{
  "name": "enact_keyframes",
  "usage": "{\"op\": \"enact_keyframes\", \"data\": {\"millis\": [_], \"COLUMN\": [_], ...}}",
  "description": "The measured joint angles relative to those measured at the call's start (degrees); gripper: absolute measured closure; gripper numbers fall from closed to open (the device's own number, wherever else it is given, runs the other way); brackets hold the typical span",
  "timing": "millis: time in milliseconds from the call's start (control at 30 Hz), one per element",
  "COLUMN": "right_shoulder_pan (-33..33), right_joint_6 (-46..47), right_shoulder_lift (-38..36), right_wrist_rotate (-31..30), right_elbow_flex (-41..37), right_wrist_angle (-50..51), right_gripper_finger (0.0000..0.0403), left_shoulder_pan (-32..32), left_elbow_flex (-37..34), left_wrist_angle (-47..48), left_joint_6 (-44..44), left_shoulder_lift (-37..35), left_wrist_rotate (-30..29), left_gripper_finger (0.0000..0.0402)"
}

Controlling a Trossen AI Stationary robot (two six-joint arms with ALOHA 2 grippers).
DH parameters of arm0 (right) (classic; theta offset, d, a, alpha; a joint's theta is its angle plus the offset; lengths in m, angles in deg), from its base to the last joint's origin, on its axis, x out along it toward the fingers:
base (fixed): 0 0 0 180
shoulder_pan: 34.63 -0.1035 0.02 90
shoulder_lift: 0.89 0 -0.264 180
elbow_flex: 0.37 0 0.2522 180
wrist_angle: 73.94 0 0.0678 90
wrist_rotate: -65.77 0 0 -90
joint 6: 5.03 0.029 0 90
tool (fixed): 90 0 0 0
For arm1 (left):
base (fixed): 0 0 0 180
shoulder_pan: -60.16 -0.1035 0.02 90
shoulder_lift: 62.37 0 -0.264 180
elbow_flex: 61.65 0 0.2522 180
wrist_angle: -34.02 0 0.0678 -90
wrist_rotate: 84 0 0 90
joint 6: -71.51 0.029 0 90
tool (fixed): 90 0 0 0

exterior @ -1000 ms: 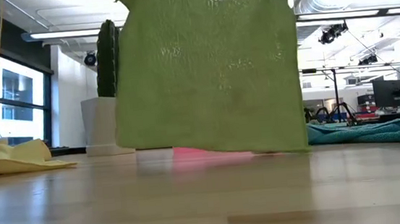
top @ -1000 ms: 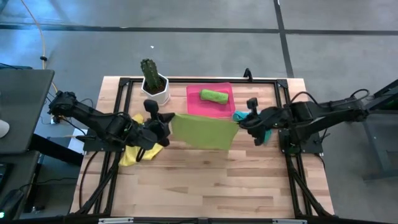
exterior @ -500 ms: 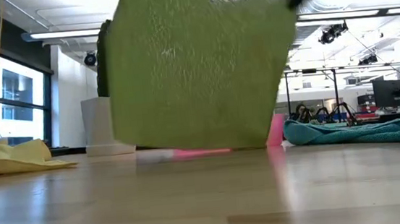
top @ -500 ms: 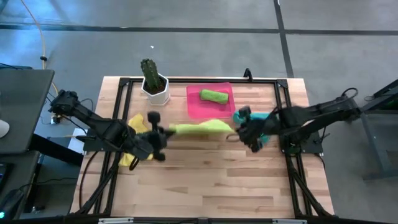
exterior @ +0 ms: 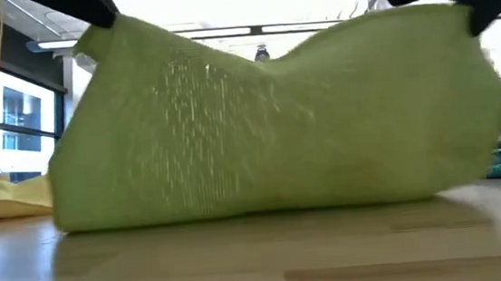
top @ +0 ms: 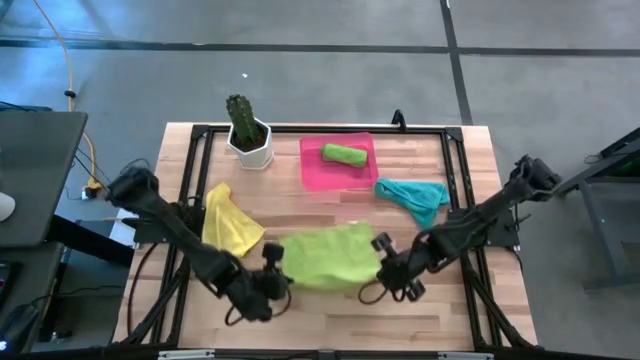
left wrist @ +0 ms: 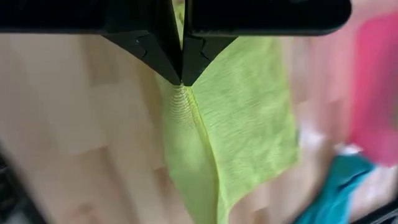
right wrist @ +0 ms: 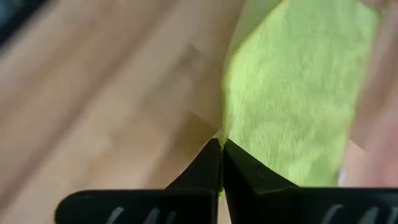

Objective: Roll microfiber towels into tight, uniform cylinder then place into a basket
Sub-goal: Roll the light green microfiber cloth

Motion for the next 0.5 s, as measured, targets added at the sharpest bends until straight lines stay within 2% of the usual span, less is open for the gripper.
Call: {"op": "enact_keyframes", "data": {"millis": [100,200,500], "right_shoulder_pan": [-1.4,-1.9,0.8], "right_joint_6": [0.0,0.1,0.1], "right_shoulder_lift": [2.1,4.0,7.4], "right_wrist_rotate": [0.7,0.4,-8.0], "right_elbow_flex": [0.0,0.0,0.0], "right_wrist_angle": [-2.8,-3.6,-1.6], "right_gripper_finger": [0.0403,0.0403,0.0403], "left_shoulder_pan": [2.0,3.3,1.4], "left_elbow_flex": [0.0,0.0,0.0], "left_wrist_angle": [-6.0,-8.1,0.7], "left_joint_6": [-0.3,-1.5,-14.9], "left_shoulder_lift": [3.2,4.9,5.8], "left_wrist_rotate": [0.3,0.4,-0.9], "left_gripper_finger": [0.0401,0.0401,0.0401]}}
